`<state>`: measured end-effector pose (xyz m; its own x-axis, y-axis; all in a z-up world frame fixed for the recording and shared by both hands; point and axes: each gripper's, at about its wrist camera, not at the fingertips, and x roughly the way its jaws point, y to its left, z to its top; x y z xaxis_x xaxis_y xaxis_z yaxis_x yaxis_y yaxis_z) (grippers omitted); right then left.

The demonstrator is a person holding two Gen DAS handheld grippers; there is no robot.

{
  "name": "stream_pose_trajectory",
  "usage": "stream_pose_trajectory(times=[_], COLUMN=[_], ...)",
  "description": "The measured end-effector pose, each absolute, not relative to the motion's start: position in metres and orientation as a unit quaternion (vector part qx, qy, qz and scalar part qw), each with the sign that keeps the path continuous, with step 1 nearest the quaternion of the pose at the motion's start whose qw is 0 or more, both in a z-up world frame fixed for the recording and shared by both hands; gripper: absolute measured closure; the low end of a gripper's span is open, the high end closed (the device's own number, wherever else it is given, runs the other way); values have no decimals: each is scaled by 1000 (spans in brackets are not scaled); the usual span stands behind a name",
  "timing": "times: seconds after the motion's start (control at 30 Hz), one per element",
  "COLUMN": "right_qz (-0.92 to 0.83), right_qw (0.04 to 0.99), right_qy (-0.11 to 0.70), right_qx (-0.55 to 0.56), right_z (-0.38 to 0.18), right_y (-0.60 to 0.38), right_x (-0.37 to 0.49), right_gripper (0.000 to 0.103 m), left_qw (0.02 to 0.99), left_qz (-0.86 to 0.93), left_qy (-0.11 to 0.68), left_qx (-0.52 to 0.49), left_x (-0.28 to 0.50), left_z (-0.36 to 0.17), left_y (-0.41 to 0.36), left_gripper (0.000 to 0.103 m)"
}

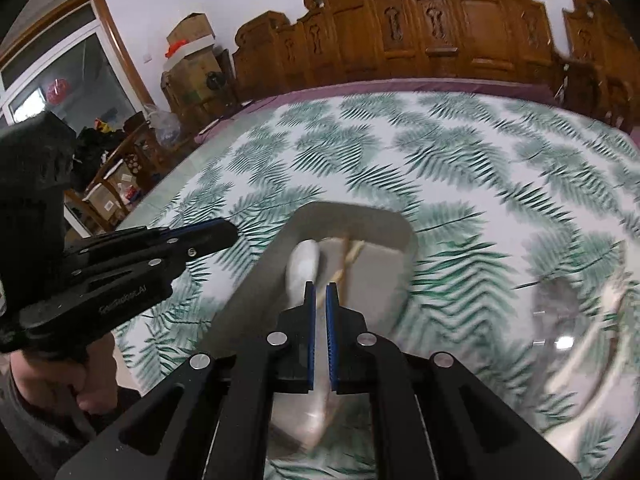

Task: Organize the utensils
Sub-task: 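Grasp a white plastic spoon with the right tool while the left tool approaches the forks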

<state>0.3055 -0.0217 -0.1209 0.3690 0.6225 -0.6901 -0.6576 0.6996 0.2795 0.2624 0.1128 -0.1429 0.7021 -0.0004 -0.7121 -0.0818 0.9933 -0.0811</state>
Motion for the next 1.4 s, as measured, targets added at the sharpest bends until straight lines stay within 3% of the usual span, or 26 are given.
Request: stream_pose_trajectory(times=[0.4,0.6,0.67,0.9,1.0,1.07,1.13,1.4], right_qz=[259,225,219,194,184,177,172,177], right_qw=[890,895,895,887,883,879,875,861], right_qy=[361,377,381,413,426,437,448,474], right_qx=[-104,-85,-78,-74,-70,-67,-59,-54], right_z=[-122,-141,-145,-168,-176,-181,-186,-198], right_y=[-125,-162,-169,-183,-189,-192,-195,-184], right_x=[325,334,334,338,340,342,345,347], right_gripper=[95,95,90,83,67,63,59,58], left_qw=[924,925,924,923,922,921,921,918], left_qz=[-18,-37,-46,-67,-73,-75,-76,-83], left_qy=[379,376,377,377,378,380,382,385], left_qx=[-46,-46,-46,-34,-31,-30,-31,-31], left_x=[270,272,274,275,275,275,276,280], left_z=[-140,-142,-143,-148,-151,-153,-154,-160], left_y=[76,54,44,16,7,2,-1,-17], left_gripper=[98,98,98,84,71,68,56,56])
